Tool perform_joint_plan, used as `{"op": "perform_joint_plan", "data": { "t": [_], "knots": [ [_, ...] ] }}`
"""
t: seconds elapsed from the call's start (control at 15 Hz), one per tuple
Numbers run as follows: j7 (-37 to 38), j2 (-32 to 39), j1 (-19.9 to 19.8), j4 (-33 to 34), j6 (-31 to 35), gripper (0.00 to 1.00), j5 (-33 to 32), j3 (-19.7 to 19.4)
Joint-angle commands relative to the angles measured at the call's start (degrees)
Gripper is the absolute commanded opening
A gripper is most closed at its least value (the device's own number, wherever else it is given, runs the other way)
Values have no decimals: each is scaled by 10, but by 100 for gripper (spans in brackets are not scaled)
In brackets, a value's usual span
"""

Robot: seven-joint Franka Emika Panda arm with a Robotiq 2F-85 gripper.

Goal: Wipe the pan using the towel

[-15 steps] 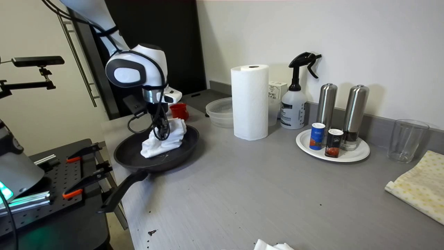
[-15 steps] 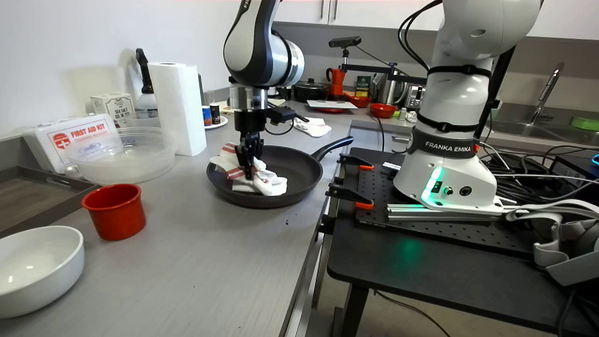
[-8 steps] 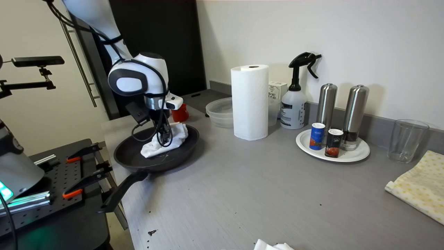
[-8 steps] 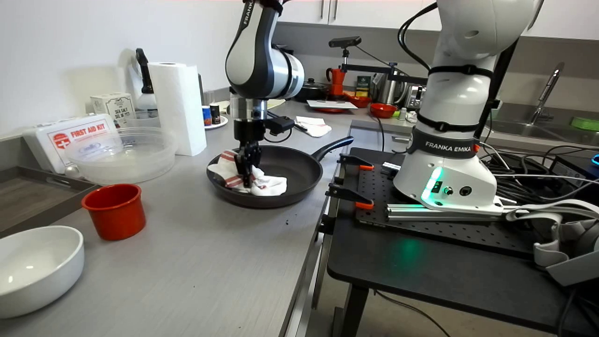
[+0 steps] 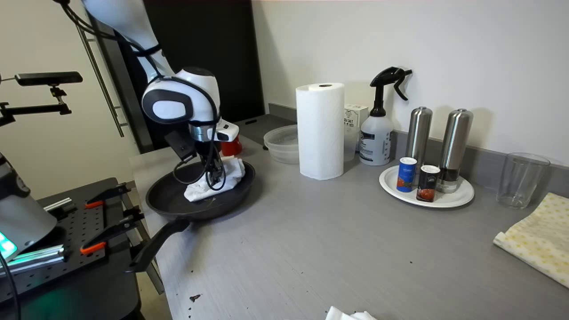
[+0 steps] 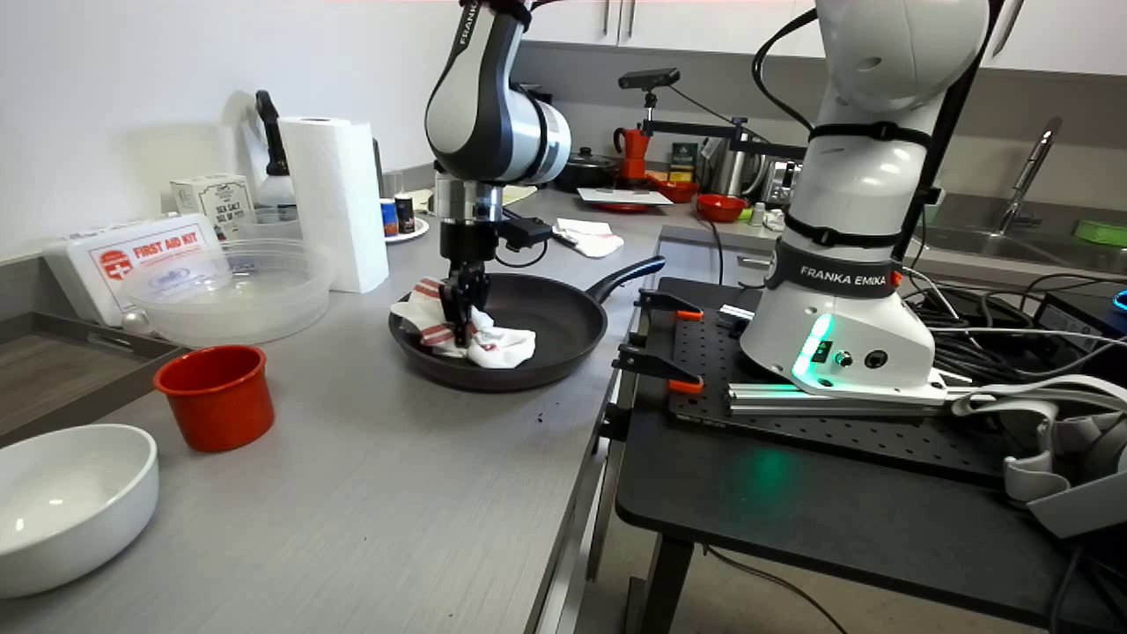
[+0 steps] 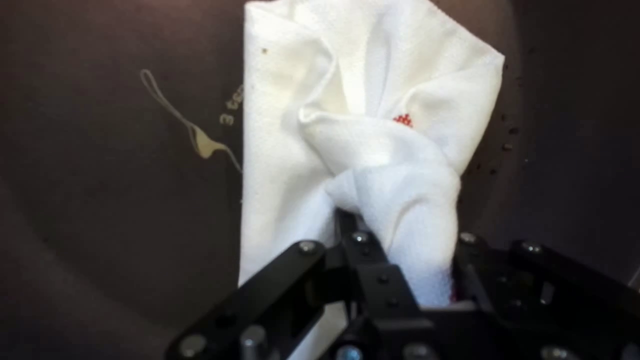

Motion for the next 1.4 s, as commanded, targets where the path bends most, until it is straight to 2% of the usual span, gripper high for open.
{"op": "perform_joint_plan", "data": {
  "t": [0.0,0.53,0.8,1.0,1.13,1.33],
  "knots": [
    [-46,32,-71,29,-5,6,8,28],
    [-160,45,-254,48,-49,6,67,99],
    [-196,44,-306,42,-58,6,96,114],
    [-199,41,-303,28,-44,6,104,118],
    [-185,39,-273,13,-26,6,91,112],
    [-156,39,-202,-14,11,6,58,93]
  ]
}}
